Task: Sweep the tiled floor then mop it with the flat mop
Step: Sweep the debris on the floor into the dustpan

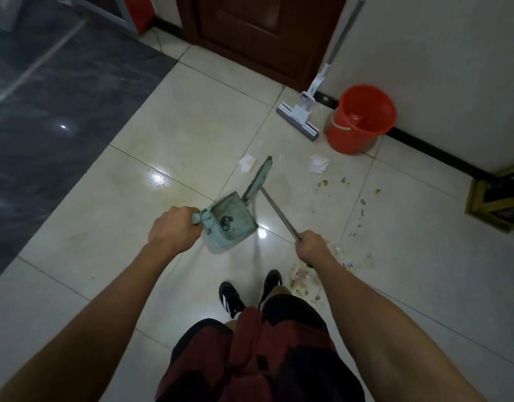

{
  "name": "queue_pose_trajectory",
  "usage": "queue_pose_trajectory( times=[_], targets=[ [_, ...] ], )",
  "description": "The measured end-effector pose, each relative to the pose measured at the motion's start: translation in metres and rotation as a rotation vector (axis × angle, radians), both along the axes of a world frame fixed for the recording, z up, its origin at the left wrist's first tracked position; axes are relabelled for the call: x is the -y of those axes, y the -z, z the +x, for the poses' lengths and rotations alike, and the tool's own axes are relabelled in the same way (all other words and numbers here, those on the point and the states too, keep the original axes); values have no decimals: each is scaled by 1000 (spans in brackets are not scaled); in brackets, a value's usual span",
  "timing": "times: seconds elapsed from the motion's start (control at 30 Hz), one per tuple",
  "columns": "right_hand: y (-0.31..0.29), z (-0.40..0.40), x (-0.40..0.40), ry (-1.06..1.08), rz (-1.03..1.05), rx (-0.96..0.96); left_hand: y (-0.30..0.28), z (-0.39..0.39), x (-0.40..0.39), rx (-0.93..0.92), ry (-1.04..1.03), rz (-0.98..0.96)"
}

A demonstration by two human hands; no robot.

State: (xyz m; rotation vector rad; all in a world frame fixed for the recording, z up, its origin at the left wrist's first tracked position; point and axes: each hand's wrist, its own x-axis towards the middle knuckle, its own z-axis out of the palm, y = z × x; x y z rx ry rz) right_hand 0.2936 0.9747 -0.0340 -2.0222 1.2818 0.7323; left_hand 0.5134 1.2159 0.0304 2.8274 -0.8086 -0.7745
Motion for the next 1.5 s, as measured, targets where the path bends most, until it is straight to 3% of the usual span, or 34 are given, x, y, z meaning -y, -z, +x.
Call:
queue_pose_trajectory(
  times=[0.5, 0.77, 1.07, 1.5],
  targets=[
    [33, 177, 125, -90, 123, 21, 10, 129, 110, 64, -53, 54],
    [38, 224, 177, -176, 150, -35, 7, 168, 168, -30, -120, 55],
    [39, 196, 162, -49, 85, -119, 18, 195, 187, 3, 78, 49],
    [32, 92, 59, 240, 50, -217, 23, 187, 181, -47, 418, 43]
  ],
)
